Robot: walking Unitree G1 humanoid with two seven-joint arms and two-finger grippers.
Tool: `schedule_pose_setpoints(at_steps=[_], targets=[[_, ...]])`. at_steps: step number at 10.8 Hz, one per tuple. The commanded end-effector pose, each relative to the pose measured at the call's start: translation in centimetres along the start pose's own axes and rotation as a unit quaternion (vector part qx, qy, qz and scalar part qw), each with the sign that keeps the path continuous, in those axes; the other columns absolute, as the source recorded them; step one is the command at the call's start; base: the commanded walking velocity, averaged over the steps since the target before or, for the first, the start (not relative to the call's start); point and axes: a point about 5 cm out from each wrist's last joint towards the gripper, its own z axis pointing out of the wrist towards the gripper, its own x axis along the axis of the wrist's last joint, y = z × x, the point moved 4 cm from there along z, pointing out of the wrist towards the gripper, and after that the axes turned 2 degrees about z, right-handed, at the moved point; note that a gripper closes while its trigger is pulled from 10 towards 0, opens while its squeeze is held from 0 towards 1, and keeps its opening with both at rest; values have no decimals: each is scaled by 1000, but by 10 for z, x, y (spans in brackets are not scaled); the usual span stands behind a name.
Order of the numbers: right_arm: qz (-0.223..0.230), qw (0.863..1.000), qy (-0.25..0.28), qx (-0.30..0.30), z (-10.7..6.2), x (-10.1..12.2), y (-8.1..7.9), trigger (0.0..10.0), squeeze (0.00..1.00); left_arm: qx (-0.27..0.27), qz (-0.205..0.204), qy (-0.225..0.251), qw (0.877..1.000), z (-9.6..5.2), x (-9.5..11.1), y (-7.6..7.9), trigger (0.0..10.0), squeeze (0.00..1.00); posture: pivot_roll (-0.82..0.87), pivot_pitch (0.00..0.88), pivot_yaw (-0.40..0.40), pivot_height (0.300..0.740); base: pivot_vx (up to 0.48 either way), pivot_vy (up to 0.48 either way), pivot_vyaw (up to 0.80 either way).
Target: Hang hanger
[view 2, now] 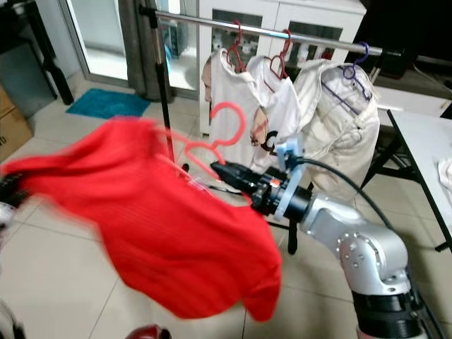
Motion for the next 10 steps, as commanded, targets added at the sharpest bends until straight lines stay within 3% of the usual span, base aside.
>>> schedule_pose_setpoints(at_steps=[1,3,4,5,6,7,8,9,10], targets=[[-32,999,14,-15,0,12,1,10000,0,-68,90,-41,993,1,-10,23,10000,1000,-46,0,-2,740,0,0,0],[-53,997,1,-60,4,10,9,10000,0,-56,203,-81,974,-3,-7,16,10000,1000,-42,0,-4,740,0,0,0],[-60,992,-5,-110,6,8,21,10000,0,-61,266,-97,957,-9,-1,13,10000,1000,-37,0,-7,740,0,0,0],[-61,988,-7,-139,8,7,29,10000,0,-73,303,-116,943,-13,1,14,10000,1000,-35,0,-7,740,0,0,0],[-63,984,-6,-168,11,5,36,10000,0,-77,307,-129,940,-15,4,19,10000,1000,-30,0,-10,740,0,0,0],[-67,982,-7,-174,14,4,36,10000,0,-108,253,-111,955,-11,5,42,10000,1000,-24,0,-18,740,0,0,0],[-69,982,-7,-178,18,3,35,10000,0,-223,232,-105,941,-14,-4,91,10000,1000,-20,0,-28,740,0,0,0],[-74,983,-7,-171,25,3,33,10000,0,-400,335,-140,841,-36,-37,144,10000,1000,-15,0,-34,740,0,0,0],[-76,985,-10,-155,33,2,29,10000,0,-451,436,-148,764,-35,-54,152,10000,1000,-10,0,-39,740,0,0,0]])
